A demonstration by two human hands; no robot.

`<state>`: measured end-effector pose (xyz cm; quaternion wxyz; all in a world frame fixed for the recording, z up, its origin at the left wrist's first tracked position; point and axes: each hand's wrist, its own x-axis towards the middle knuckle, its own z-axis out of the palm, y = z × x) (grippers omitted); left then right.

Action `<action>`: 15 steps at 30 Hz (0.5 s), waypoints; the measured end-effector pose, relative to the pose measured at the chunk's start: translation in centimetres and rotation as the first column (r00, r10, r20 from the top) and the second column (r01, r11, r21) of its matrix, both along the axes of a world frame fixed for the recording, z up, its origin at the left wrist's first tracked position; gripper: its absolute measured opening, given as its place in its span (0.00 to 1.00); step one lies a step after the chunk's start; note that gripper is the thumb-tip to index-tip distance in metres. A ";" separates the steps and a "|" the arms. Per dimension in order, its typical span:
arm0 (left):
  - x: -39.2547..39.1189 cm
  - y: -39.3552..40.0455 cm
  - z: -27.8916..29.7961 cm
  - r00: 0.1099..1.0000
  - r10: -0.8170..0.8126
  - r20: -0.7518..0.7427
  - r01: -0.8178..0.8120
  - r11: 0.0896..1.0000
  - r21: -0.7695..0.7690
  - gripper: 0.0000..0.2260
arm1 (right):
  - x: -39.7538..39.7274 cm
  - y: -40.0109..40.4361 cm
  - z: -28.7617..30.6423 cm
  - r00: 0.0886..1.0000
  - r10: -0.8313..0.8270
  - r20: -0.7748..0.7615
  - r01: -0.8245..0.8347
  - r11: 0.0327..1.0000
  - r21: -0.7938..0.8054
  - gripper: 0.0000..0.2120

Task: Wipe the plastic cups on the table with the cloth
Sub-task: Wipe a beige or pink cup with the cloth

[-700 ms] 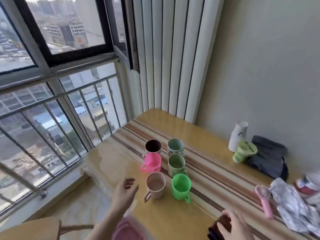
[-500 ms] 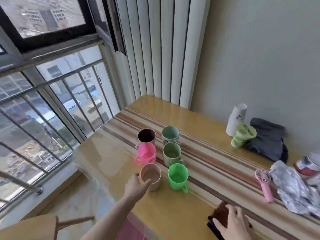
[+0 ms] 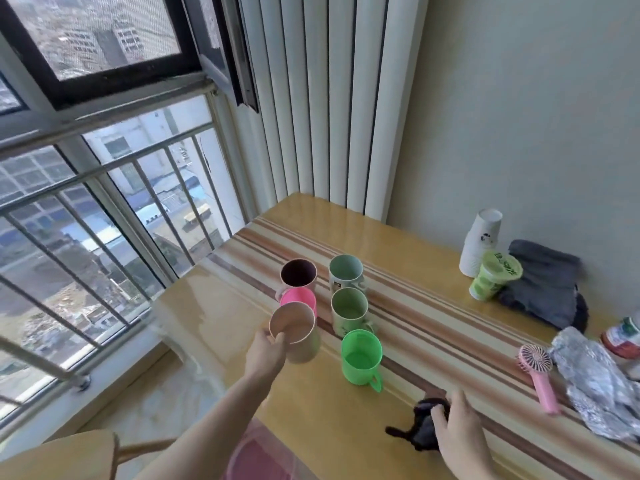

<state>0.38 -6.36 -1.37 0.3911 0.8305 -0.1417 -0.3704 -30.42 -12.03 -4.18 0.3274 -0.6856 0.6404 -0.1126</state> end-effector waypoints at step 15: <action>-1.6 2.6 28.1 0.984 -0.179 -0.008 0.123 0.707 -0.697 0.22 | 10.4 1.3 29.2 0.430 0.447 0.785 0.091 0.843 -0.530 0.06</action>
